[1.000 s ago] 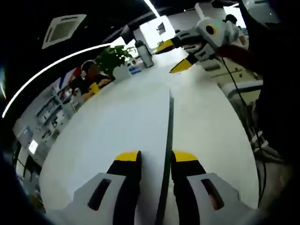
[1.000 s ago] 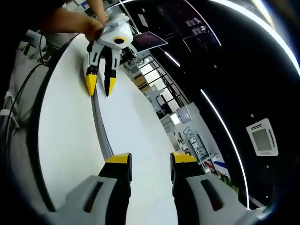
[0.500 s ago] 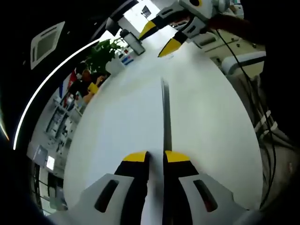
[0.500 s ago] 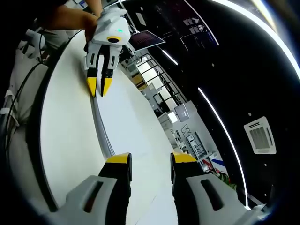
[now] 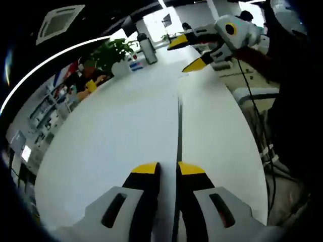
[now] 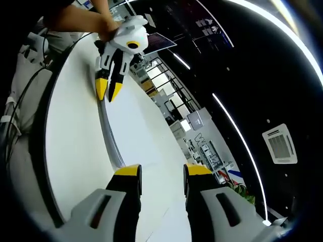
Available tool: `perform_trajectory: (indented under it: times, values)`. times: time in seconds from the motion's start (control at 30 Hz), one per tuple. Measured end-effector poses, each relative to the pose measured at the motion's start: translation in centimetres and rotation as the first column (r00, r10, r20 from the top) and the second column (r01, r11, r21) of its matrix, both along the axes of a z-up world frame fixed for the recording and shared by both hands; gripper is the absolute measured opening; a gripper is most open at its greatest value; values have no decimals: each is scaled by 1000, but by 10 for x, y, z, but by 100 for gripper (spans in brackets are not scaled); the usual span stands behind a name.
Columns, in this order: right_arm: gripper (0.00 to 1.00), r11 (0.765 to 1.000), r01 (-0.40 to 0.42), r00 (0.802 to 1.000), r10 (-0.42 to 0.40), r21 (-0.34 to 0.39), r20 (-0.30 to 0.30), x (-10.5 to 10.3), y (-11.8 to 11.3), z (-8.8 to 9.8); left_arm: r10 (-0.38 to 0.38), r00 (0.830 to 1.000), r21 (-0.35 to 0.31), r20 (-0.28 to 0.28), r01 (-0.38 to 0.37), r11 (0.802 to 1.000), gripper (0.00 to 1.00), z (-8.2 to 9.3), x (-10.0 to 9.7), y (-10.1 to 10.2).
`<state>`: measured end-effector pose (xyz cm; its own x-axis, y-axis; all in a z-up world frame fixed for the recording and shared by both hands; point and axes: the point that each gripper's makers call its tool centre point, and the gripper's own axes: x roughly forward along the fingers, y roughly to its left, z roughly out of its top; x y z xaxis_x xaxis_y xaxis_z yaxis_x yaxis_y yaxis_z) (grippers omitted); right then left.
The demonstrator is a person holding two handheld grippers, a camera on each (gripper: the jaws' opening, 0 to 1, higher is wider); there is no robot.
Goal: Grasp the top corner of one sheet in the document stack and pull a single sheet out from the document stack, separating that one sheet from the rest and lifting it clear until the single sheet is fully removed from the stack
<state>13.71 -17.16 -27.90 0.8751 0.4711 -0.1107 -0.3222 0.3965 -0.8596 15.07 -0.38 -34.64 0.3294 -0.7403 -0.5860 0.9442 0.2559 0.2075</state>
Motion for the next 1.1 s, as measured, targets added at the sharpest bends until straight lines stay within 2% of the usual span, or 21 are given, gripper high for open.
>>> perform_trajectory:
  times: [0.1,0.17,0.23,0.3,0.43,0.57,1.1]
  values:
    - [33,1000,3,1000,-3,2,1,0,-2,0,-1,992,-106,-129,-13,994,15,2,3,0]
    - [33,1000,4,1000,-4,4,0,-1,-3,-1,5,969,-188,-245,-53,981,15,3,5,1]
    - [33,1000,5,1000,-5,6,-2,-1,-4,-2,-33,950,-263,-309,-52,964,15,4,6,1]
    - [33,1000,8,1000,-8,3,-4,-1,-5,-3,-54,936,-311,-349,-61,948,15,4,7,0]
    - [33,1000,11,1000,-11,4,-7,-1,-7,-4,-83,930,-353,-358,-52,934,15,3,7,1]
    - [33,1000,10,1000,-10,-1,-10,0,-6,-6,-107,931,-358,-349,-27,933,15,3,4,-1]
    - [33,1000,-6,1000,6,-22,-14,1,1,-10,-160,906,-389,-391,-5,921,13,5,-1,1]
